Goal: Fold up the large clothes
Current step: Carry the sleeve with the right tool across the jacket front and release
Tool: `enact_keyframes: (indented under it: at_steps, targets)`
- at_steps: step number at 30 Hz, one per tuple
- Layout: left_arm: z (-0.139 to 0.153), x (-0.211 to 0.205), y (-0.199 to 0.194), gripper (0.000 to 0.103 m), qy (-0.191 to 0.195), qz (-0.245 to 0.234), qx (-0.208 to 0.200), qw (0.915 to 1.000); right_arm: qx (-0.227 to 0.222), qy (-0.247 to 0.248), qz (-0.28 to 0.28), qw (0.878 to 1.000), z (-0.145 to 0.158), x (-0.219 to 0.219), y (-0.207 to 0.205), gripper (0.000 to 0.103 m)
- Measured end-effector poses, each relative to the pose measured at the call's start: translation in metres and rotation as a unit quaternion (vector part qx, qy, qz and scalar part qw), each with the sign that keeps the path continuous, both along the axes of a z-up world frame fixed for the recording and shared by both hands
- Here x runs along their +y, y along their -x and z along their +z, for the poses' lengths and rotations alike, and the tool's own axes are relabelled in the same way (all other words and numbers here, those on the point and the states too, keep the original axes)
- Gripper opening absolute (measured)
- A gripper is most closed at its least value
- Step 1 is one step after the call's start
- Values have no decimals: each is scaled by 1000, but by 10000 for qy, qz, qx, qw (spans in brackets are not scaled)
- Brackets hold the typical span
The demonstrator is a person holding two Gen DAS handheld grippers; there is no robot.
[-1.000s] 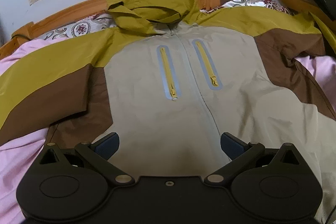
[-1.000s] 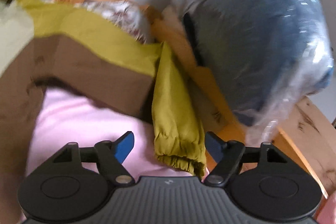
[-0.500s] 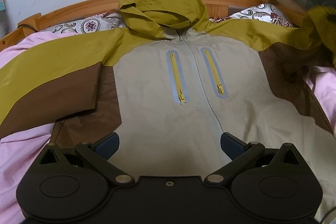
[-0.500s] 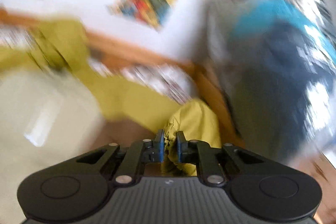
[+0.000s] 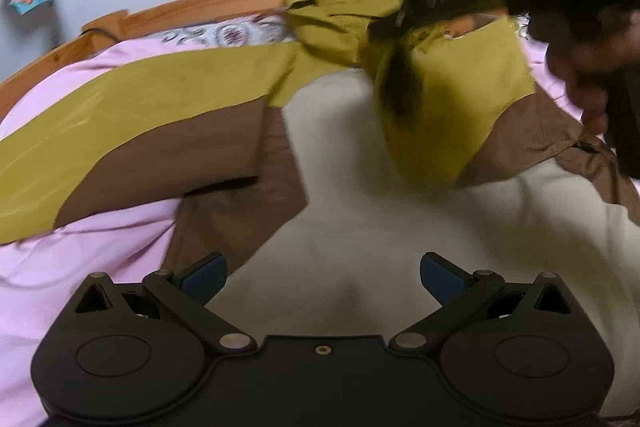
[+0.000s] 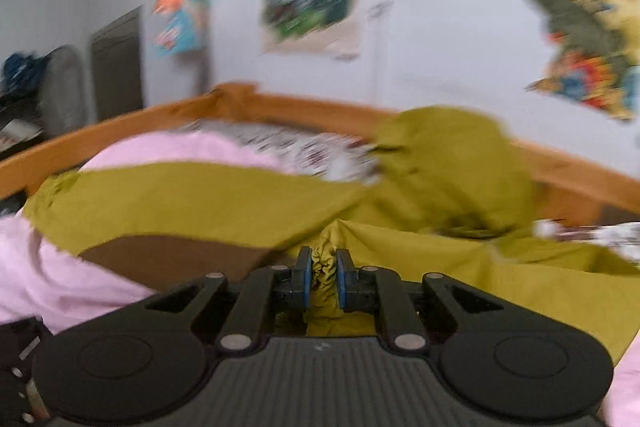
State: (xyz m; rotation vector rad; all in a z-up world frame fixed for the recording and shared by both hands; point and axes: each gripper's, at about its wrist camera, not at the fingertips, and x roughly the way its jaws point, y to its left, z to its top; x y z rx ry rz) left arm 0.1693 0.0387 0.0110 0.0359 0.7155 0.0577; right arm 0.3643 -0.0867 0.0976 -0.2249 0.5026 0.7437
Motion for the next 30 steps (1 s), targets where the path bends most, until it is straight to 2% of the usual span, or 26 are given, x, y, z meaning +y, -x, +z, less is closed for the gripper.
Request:
enact_keyframes:
  at_steps: [2,5,6,8,10,11,14,16,20,22,25,28,30]
  targets:
    - [1,6,2,102,7,62,3,10000,249,-64,144,9996,-15,6,1,43]
    - [3,13,3,102,-41,65,-83,9999,334,-264,160,9990,-26,0,2,64]
    - [3,14,2,102,-74,52,-128,9999,332,-306,84,9989,-29,-8,-2,68]
    - [3,13,-1,102,-171,17,-230,9996,175,-331,-299,9988,-33,-33,-9,83]
    - [1,12,-10,102,-307,14,-326,9990,-290,-62,-984,9947,-41,-55,-18,93]
    - [0,11,-16,102,-354,28,-370,9987,-606,243,-1473,9869,-47,-66,-27,94]
    - [-7,8,-40,102,-391,111,-485,9980,-1021,1102,-2452,9577,-72,-94,-58,94]
    - [-14,4,-60,102,-420,143,-388,9983,-857,1384,-2839,9449,-91,-111,-76,94]
    - [-26,6,-80,102,-386,488,-116,9980,-289,1660,-3131,9347,-130,-131,-96,95]
    - [-25,12,-78,102,-306,612,-87,9976,-239,1742,-3124,9336,-144,-139,-94,96]
    - [-15,27,-60,102,-284,842,-182,9959,-270,1556,-3089,9379,-142,-146,-78,97]
    - [-5,49,-25,102,-282,1229,-534,9906,-231,1085,-2879,9512,-116,-151,-43,100]
    - [-2,63,2,102,-568,1560,-764,9832,-219,718,-2744,9587,-99,-154,-7,103]
